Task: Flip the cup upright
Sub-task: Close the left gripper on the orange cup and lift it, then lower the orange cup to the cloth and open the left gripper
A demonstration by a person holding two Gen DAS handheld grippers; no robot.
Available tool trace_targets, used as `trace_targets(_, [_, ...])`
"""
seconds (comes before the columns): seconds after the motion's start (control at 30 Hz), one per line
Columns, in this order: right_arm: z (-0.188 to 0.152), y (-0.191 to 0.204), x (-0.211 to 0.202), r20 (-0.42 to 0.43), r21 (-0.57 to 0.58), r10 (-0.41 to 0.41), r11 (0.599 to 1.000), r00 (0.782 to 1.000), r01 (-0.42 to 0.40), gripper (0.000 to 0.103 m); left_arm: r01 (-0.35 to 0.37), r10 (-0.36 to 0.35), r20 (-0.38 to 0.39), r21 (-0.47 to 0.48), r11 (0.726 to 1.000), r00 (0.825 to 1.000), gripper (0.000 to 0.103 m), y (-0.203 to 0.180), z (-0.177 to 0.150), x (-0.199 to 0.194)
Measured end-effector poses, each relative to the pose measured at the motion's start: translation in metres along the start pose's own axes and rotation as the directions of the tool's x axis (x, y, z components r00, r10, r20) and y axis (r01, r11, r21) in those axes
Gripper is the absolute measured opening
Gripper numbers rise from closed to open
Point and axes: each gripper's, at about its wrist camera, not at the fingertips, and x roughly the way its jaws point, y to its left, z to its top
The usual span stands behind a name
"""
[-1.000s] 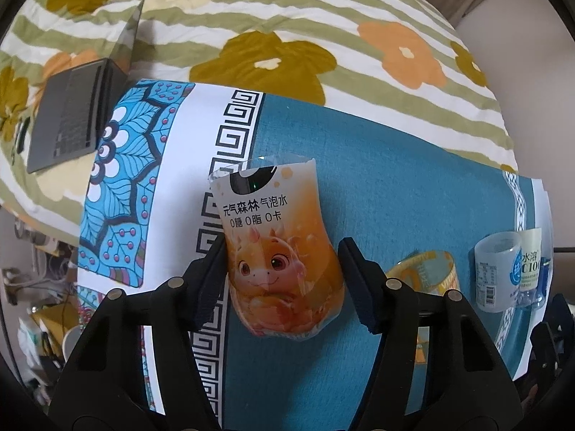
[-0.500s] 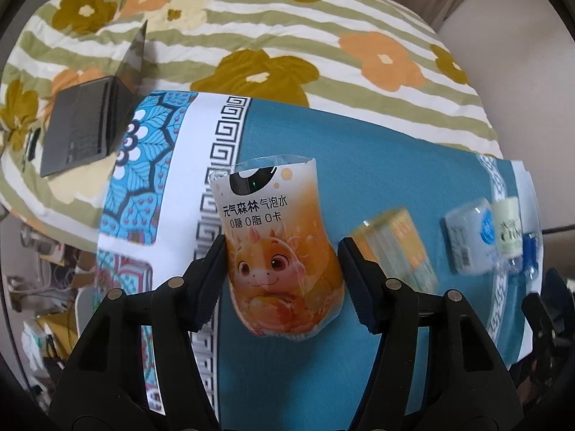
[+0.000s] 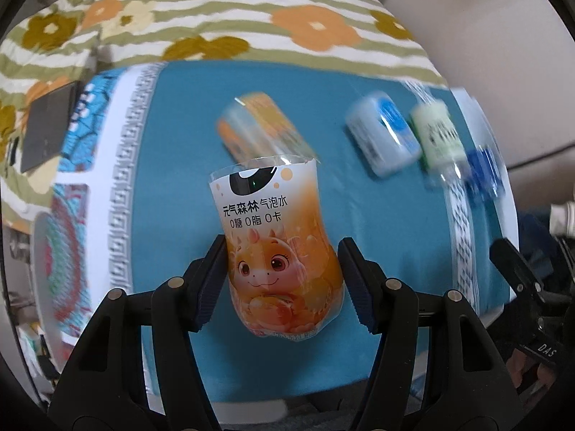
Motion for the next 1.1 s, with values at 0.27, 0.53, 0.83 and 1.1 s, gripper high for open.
trace_targets(0.27, [-0.029,-0.024,-0.010,-0.019,0.015,-0.013,1.000,1.000,0.013,0.103,0.023,-0.019,-0.047,0.075,0.997,0.999,0.066,-0.045,-0.032,0.026])
trace_targets(0.53, [-0.049,-0.040,-0.005,-0.049,0.036,-0.021,0.999,0.999,0.023,0.103,0.004,0.007,-0.082,0.132,0.991,0.997,0.066,-0.065,-0.042,0.051])
trace_targets(0.83, [-0.058,-0.048,0.000,-0.067,0.046,-0.017,0.999,0.998,0.020,0.103,-0.052,0.064,-0.060,0.178,0.983,0.996,0.068,-0.075,-0.045,0.058])
trace_targets(1.1, [-0.059,-0.051,-0.001,-0.068,0.041,-0.013,0.999,0.998,0.016,0.103,-0.092,0.098,-0.024,0.177,0.980,0.995,0.096,-0.075,-0.044,0.053])
